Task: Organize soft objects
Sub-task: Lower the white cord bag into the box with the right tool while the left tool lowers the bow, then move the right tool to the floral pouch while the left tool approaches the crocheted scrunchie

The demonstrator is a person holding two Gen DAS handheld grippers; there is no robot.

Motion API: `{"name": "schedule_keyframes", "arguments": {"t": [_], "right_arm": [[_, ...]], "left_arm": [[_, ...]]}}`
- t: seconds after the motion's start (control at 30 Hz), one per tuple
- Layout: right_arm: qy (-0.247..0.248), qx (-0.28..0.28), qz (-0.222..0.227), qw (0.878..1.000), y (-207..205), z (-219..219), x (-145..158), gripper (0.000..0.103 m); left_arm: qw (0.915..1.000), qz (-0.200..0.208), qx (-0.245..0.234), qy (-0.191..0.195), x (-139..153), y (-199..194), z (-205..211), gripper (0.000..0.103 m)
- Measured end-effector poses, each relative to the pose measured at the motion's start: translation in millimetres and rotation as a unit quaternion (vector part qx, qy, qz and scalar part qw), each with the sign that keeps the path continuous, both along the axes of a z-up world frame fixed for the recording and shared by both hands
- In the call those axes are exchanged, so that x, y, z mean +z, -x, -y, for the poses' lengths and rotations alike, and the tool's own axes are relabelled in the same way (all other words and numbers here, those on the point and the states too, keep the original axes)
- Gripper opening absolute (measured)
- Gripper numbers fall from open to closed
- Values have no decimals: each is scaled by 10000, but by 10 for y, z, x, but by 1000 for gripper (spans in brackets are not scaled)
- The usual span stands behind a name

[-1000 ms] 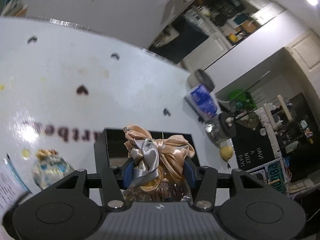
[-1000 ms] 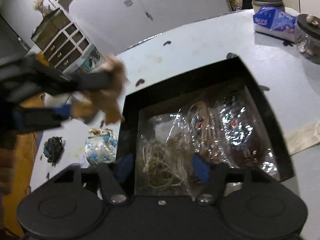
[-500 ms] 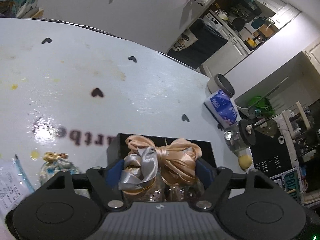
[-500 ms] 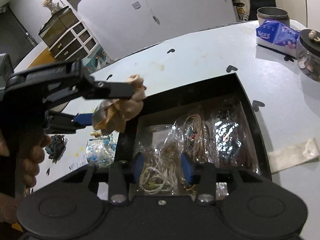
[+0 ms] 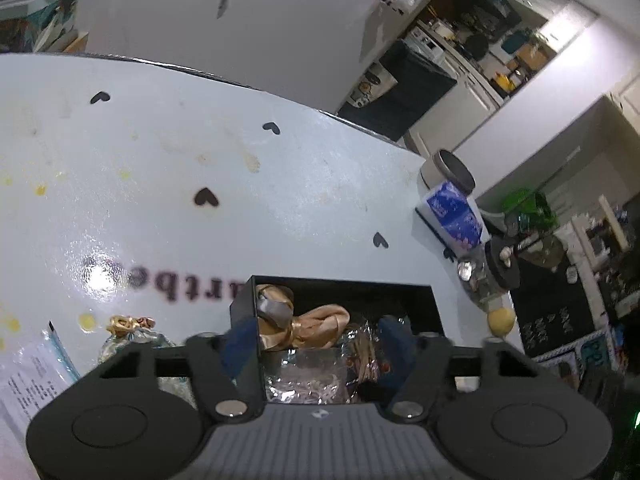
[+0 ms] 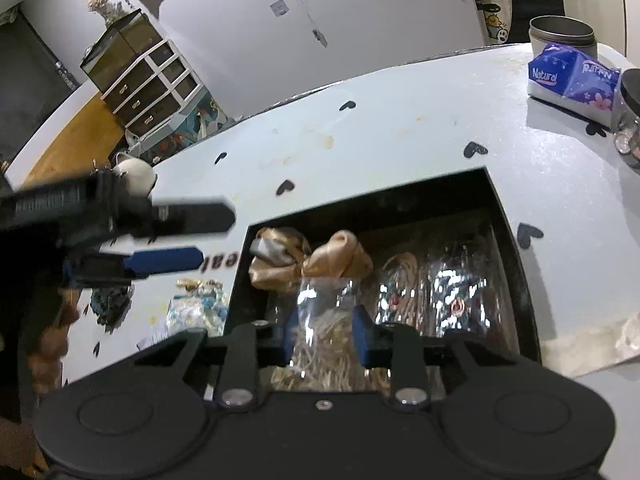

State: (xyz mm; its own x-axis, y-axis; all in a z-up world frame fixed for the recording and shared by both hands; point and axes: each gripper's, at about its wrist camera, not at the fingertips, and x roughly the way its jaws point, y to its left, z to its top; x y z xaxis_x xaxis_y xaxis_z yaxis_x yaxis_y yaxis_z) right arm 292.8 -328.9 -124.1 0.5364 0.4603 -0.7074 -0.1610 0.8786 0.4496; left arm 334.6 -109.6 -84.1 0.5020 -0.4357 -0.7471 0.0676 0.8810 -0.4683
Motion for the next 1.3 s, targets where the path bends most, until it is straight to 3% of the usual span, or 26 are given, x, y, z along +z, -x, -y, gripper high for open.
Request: {"name": "schedule_keyframes", "arguments": {"t": [0.07,0.2,0.37,0.5,0.7,0.9,0.97,1.17,1.3], "right_arm": [[-3,2,38,10000,-67,-4,18,21],[37,43,125,9999,-120,15,85,19],[148,-13,292,9995,16,108,223,23],[190,-142,437,9988,182,220,331,23],[377,-349,756,9958,421,359,474,33],[566,-426,910,9933,601,429,500,49],[644,-436,904,9929,654,442,485,59],[891,-455,1015,9898,829,470,481,74],[1008,-489,1104,9876,925,486,495,83]], "left_arm": [[9998,1,-116,-144,3,6,29,47],[9983,51,-328,-475,5,57,99,46],[9950,280,-454,-843,50,181,171,46],[9942,371,-428,-918,85,303,186,46],[9931,486,-350,-1010,141,510,204,48],[9926,545,-207,-1062,137,752,196,72],[9919,576,-147,-1118,132,836,188,86],[9894,671,47,-1284,99,1074,155,103],[9873,767,102,-1391,75,1222,131,103]]}}
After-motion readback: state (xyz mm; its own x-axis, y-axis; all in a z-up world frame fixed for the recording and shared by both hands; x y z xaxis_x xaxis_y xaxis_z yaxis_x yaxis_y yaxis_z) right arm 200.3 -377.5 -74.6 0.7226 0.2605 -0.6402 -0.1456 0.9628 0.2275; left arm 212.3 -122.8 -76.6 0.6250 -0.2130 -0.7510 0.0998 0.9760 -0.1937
